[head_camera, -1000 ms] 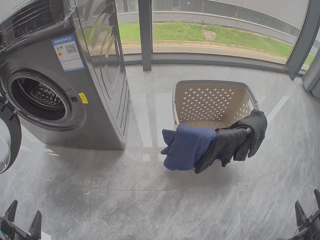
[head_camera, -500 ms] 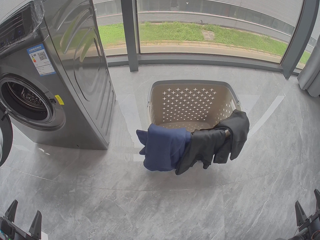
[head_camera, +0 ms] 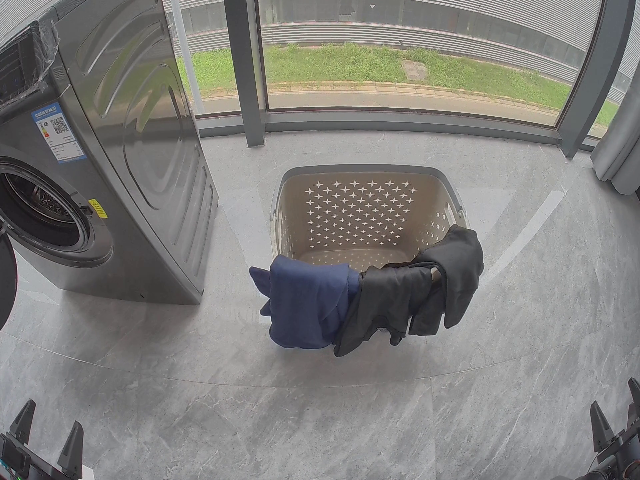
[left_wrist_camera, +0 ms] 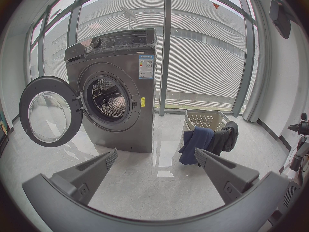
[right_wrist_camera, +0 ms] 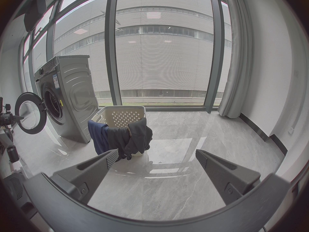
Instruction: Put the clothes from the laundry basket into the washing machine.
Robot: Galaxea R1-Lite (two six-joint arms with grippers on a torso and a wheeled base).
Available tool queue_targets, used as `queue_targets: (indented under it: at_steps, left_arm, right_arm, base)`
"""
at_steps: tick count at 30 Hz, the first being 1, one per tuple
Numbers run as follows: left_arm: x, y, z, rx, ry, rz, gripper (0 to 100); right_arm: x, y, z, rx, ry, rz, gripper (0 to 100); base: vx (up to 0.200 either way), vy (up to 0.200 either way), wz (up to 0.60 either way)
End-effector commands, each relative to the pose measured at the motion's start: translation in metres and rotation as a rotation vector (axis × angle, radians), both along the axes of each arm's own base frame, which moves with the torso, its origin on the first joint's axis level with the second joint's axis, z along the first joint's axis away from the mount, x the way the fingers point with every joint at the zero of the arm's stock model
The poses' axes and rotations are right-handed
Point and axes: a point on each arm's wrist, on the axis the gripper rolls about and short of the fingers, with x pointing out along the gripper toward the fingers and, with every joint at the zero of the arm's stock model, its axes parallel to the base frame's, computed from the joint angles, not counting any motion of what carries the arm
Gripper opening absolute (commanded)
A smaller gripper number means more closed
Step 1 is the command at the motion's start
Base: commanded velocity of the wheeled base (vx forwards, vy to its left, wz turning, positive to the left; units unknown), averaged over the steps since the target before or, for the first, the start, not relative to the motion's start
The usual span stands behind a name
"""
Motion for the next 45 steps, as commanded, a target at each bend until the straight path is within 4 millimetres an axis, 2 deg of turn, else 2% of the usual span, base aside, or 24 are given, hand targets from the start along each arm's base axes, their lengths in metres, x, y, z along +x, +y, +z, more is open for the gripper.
queue_targets:
  at_steps: [1,9,15,36,42,45]
  left_arm:
    - [0.0000,0.0000,-0.0044,0.000,0.000,0.000,100]
    - [0.0000,0.0000,-0.0044,0.000,0.000,0.000,100]
    - [0.0000,0.0000,-0.0044,0.000,0.000,0.000,100]
    - [0.0000,0.0000,-0.0044,0.000,0.000,0.000,100]
    - [0.0000,0.0000,-0.0044,0.000,0.000,0.000,100]
    - [0.0000,0.0000,-0.0044,0.000,0.000,0.000,100]
  right_arm:
    - [-0.0002,0.0000,-0.0039,0.000,-0.003,-0.001,100]
    - [-0.0002,0.0000,-0.0039,0.000,-0.003,0.001,100]
    - [-0.0002,0.0000,-0.0039,0.000,-0.003,0.001,100]
    - [-0.0002,0.0000,-0.0040,0.000,-0.002,-0.001,100]
    - [-0.0002,0.0000,-0.0039,0.000,-0.003,0.001,100]
    - [-0.0001,0.0000,-0.0043,0.003,-0.002,0.001,100]
  base:
    - [0.200,0.000,0.00]
    - [0.050,0.000,0.00]
    - [0.000,-0.200,0.00]
    - [0.000,0.000,0.00]
    - [0.200,0.000,0.00]
    - [0.000,0.000,0.00]
